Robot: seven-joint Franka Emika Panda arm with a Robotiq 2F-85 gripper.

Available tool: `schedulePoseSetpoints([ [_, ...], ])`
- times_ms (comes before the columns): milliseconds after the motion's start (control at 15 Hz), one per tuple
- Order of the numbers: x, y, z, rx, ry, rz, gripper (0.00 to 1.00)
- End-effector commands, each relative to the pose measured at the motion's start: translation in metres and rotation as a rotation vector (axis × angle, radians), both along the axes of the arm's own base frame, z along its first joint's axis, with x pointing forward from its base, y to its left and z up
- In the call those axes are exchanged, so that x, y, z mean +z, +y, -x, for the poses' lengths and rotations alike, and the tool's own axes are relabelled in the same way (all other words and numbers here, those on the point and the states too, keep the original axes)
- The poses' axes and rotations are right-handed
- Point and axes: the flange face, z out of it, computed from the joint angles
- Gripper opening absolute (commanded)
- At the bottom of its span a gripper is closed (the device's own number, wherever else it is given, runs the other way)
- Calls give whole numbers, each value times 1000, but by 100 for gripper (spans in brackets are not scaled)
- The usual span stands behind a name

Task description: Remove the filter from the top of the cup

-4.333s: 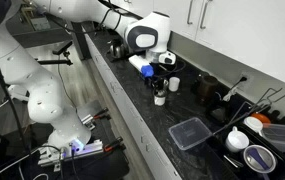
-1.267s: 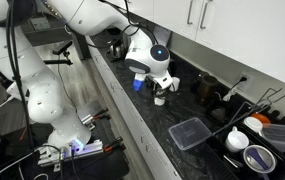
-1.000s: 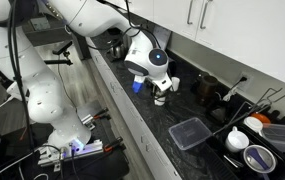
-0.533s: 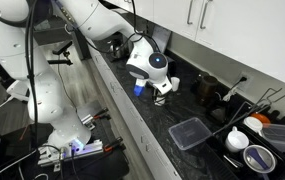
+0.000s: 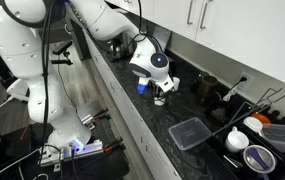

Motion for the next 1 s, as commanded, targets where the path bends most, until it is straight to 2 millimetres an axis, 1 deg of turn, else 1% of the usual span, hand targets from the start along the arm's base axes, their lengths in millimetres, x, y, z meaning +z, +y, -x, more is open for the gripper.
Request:
schedulePoseSetpoints([
  [0,-6,-2,-14,-25,-44,-28,100],
  [67,-6,-2,-16,-26,-55,-41,100],
  [133,-2,-2,-7,-23,-29,-29,100],
  [933,-2,-2,-7,-21,-31,-29,100],
])
